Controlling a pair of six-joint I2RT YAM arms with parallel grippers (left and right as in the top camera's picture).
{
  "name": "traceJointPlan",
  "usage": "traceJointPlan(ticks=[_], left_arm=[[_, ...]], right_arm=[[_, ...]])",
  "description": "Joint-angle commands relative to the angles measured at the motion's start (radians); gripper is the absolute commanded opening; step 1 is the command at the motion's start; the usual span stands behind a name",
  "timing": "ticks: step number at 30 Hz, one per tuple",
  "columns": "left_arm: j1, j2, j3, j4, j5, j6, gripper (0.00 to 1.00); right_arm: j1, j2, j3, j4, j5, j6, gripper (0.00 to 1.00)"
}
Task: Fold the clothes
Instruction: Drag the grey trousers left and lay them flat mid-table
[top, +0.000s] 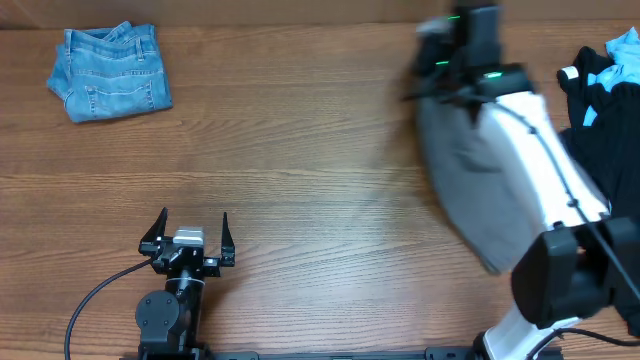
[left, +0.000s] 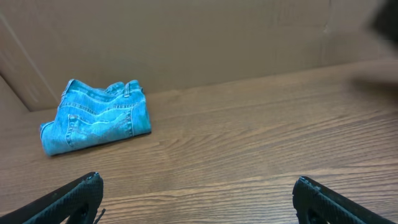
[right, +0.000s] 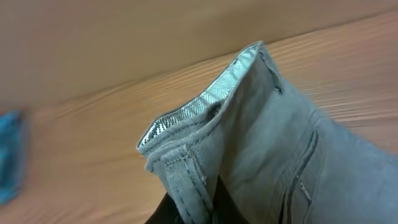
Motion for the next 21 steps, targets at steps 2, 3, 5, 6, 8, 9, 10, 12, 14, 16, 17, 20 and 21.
traceJointPlan(ticks=[2,3,5,6,8,9,10,12,14,16,17,20,21], left_arm=[[-0.002,-0.011,-0.006,0.002,-0.010,0.014,1.00],[-0.002,-0.011,-0.006,0.002,-0.010,0.014,1.00],[-0.002,-0.011,-0.006,0.002,-0.010,0.014,1.00],[-0.002,-0.011,-0.006,0.002,-0.010,0.014,1.00],[-0.002,-0.011,-0.006,0.002,-0.010,0.014,1.00],[-0.002,-0.011,-0.006,0.002,-0.010,0.014,1.00],[-0.002,-0.011,-0.006,0.002,-0.010,0.014,1.00],[-0.002,-0.011,-0.006,0.002,-0.010,0.014,1.00],[-0.002,-0.011,-0.006,0.002,-0.010,0.014,1.00],[-0.002,-0.011,-0.006,0.002,-0.010,0.014,1.00],[-0.002,-0.011,-0.006,0.002,-0.010,0.014,1.00],[-0.002,-0.011,-0.006,0.002,-0.010,0.014,1.00],[-0.002,-0.011,-0.006,0.002,-0.010,0.014,1.00]], right_arm=[[0.191,0.050,0.003,0.031,-0.085,0.072,0.04],[0.229,0.063,0.003,0.039,-0.084,0.085,0.04],[0.298,0.086,0.003,0.050,-0.093,0.117,0.04],[0.330,0.097,0.003,0.058,-0.106,0.122,0.04],[0.389,0.106,0.004,0.066,-0.110,0.122,0.04],[0.414,0.106,0.004,0.068,-0.105,0.121,0.05],[0.435,0.106,0.004,0.071,-0.103,0.121,0.09],[0.464,0.106,0.005,0.080,-0.104,0.121,0.35],[0.479,0.106,0.010,0.079,-0.108,0.121,0.37],[0.480,0.102,0.019,0.061,-0.111,0.121,0.40],[0.477,0.098,0.023,0.050,-0.110,0.116,0.42],[0.446,0.073,0.053,-0.018,-0.085,0.093,0.50],[0.430,0.060,0.065,-0.049,-0.063,0.091,0.51]])
